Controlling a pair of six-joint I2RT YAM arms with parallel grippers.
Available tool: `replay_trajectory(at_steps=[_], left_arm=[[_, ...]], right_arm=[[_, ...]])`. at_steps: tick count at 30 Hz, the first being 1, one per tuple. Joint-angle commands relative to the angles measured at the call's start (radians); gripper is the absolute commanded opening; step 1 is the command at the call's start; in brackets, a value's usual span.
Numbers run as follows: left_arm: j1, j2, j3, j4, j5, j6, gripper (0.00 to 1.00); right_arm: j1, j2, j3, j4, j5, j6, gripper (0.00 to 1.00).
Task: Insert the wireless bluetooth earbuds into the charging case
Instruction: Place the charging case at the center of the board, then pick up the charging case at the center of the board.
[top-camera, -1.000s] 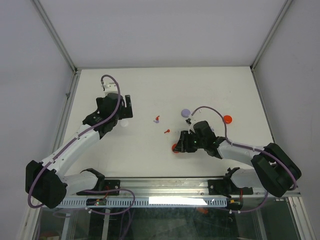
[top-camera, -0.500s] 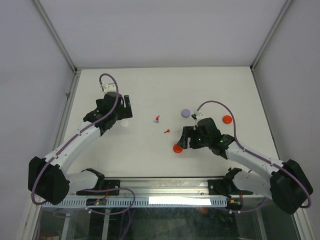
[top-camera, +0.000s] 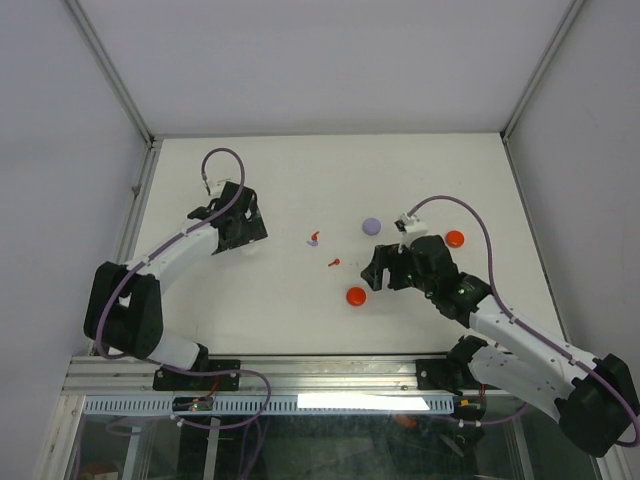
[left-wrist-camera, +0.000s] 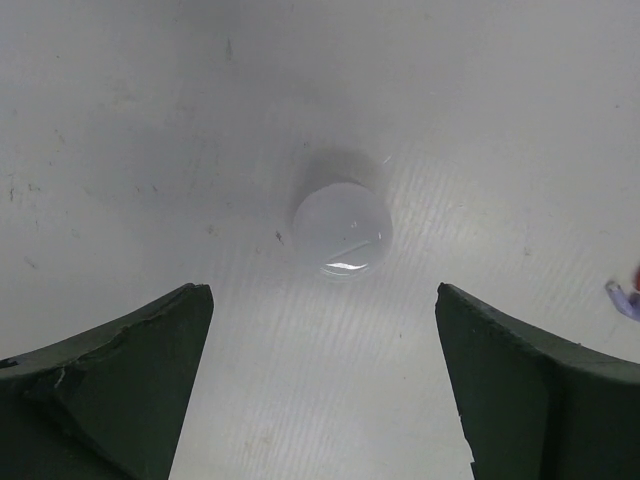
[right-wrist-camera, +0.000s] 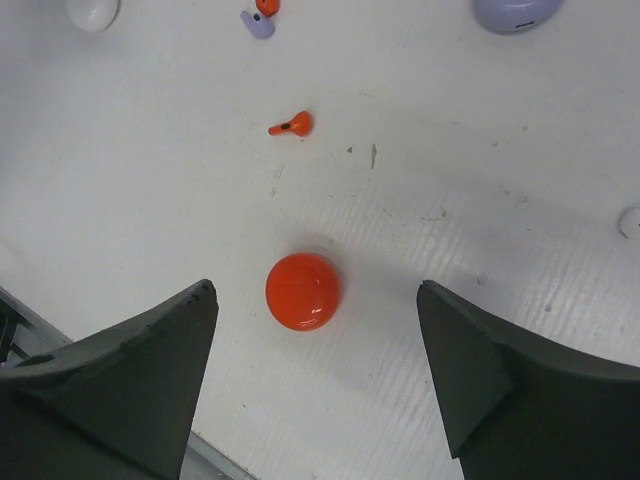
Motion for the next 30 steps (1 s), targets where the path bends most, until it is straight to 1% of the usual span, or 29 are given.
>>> replay_trajectory(at_steps=[1, 11, 19, 23, 26, 30], left_arm=[[0.03, 0.078, 0.062, 0.027, 0.04, -0.032, 0.96], [0.076, 0.251, 0.135, 0.065, 0.145, -0.018, 0.85], [0.076, 0.324, 0.137, 0.069, 0.174, -0.041, 0.69], [0.075, 0.324, 0.124, 0.075, 0.189, -0.06, 0.6], [0.076, 0.303, 0.104, 0.082, 0.203, -0.082, 0.51], [0.075, 0.253, 0.059, 0.105, 0.261, -0.129, 0.45]], right_arm=[[0.001, -0.05, -0.003, 0.05, 0.047, -0.037, 0.84], [0.0, -0.069, -0.037, 0.094, 0.026, -0.051, 0.84], [0.0, -0.052, -0.061, 0.136, 0.009, -0.059, 0.83], [0.001, -0.026, -0.064, 0.175, -0.031, -0.076, 0.82], [0.0, -0.003, -0.06, 0.199, -0.067, -0.089, 0.81], [0.001, 0.014, -0.064, 0.254, -0.107, -0.092, 0.79]])
